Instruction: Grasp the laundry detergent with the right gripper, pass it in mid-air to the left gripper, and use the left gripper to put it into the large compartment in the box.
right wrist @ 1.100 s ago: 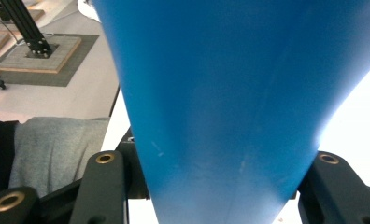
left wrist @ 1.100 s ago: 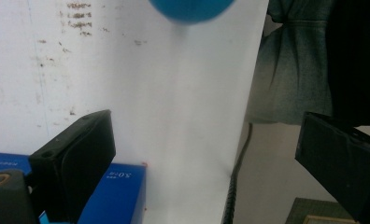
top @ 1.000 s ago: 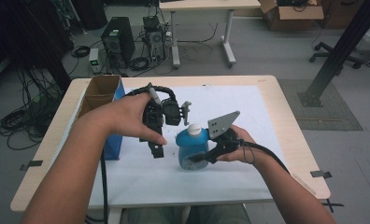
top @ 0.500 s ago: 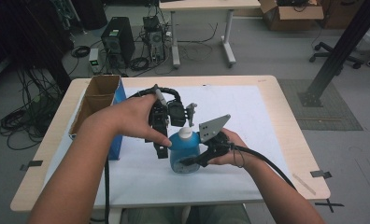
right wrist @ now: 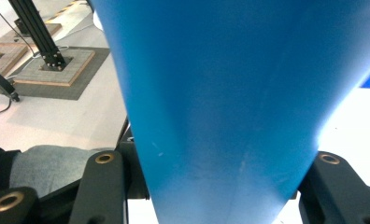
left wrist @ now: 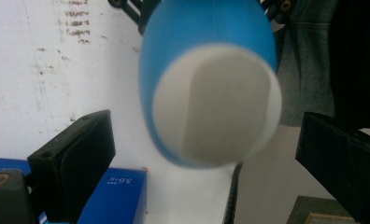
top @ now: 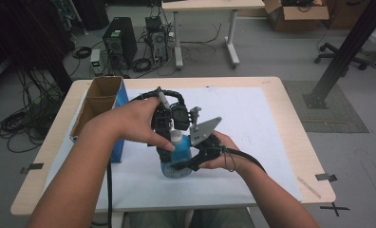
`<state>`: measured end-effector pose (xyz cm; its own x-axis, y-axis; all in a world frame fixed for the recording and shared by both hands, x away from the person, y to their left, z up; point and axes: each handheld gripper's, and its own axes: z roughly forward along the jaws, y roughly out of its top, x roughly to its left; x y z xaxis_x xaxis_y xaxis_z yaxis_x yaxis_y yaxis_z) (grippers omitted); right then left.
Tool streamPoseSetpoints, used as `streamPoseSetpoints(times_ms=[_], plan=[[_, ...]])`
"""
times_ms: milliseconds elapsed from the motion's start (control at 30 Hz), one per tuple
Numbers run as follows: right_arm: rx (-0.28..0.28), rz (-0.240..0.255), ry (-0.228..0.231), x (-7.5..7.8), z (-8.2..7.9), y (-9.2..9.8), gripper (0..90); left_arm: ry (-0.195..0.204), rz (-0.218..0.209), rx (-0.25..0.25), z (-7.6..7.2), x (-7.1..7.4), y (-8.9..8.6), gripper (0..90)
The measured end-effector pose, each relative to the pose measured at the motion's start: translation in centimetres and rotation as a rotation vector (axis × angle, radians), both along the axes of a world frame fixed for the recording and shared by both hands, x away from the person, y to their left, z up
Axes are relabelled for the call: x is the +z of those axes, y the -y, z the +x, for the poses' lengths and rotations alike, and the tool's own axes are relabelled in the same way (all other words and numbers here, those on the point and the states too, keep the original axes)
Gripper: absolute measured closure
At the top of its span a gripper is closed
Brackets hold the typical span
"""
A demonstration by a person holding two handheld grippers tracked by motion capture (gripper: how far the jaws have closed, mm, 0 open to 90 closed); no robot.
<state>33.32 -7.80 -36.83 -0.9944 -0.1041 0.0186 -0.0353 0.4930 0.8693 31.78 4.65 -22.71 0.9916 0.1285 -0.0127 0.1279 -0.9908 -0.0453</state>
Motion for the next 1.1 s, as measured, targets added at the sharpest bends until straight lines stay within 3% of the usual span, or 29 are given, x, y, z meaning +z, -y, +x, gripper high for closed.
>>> streamPoseSetpoints(times_ms=[200, 967, 1100], plan=[[0.006, -0.001, 0.0, 0.26, -0.03, -0.93, 46.2, -0.001, -0.001, -0.009, -0.19, -0.1, 0.25, 5.2], [-0.022, 0.003, 0.005, 0.57, -0.32, -0.85, 46.0, 0.007, 0.006, -0.007, -0.2, -0.6, 0.94, 5.3], [-0.024, 0.009, -0.011, 0.72, -0.38, -0.71, 46.0, 0.007, 0.008, -0.006, -0.21, -0.76, 0.96, 5.4]])
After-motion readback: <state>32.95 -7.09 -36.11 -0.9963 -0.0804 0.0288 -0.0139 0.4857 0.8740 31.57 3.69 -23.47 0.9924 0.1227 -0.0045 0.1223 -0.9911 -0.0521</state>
